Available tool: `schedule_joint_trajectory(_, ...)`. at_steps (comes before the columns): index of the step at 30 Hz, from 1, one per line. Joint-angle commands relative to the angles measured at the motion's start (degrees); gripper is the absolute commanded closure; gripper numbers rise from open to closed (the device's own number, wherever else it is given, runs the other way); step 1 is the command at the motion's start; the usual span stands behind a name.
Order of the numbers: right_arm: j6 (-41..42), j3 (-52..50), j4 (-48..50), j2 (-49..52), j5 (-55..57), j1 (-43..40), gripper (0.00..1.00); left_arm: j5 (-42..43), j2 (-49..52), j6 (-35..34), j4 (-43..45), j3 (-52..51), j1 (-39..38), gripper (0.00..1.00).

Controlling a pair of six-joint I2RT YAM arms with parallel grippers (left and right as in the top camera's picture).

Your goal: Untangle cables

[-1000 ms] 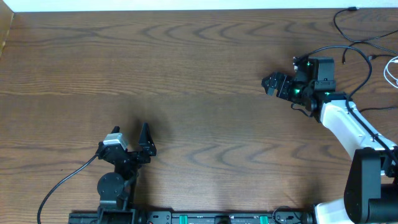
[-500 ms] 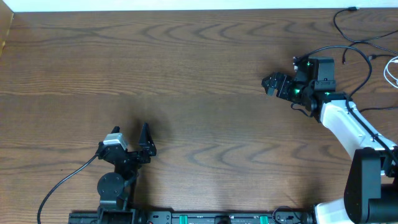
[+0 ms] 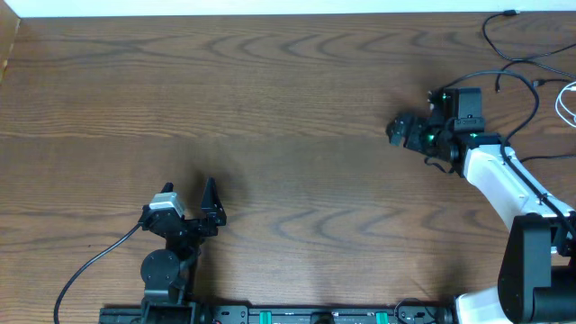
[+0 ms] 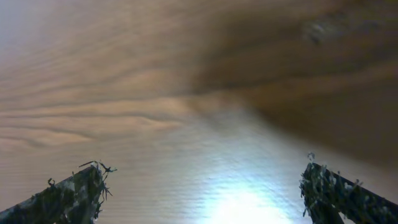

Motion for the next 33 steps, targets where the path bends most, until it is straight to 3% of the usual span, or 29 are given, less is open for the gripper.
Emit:
schedule_joint_trajectory(1,-0.8,0.1,-1.9,0.6,7.6,1.5,0.01,-1.8,-0.3,-0.3,-2.9,-0.6,0.3,0.13)
schedule_joint_trajectory(12,-0.8,-4.0,1.2,-1.5,22.5,10.1,0.01,-1.8,-0.3,-0.3,-2.9,-0.6,0.3,0.13)
schedule_joint_trajectory(17,-0.8,-13.8,14.9,-2.9,26.0,14.8,0.01,-1.8,-0.3,-0.3,-2.9,-0.6,0.3,0.13)
schedule_joint_trajectory(24,-0.8,-28.0,34.8,-9.6,25.1,15.2,0.01,-1.8,-0.3,-0.3,-2.9,-0.6,0.3,0.13)
schedule_joint_trajectory(33,-7.2,-42.3,49.8,-22.9,25.1,15.1,0.01,-1.8,-0.3,-0.3,-2.9,-0.6,0.3,0.13)
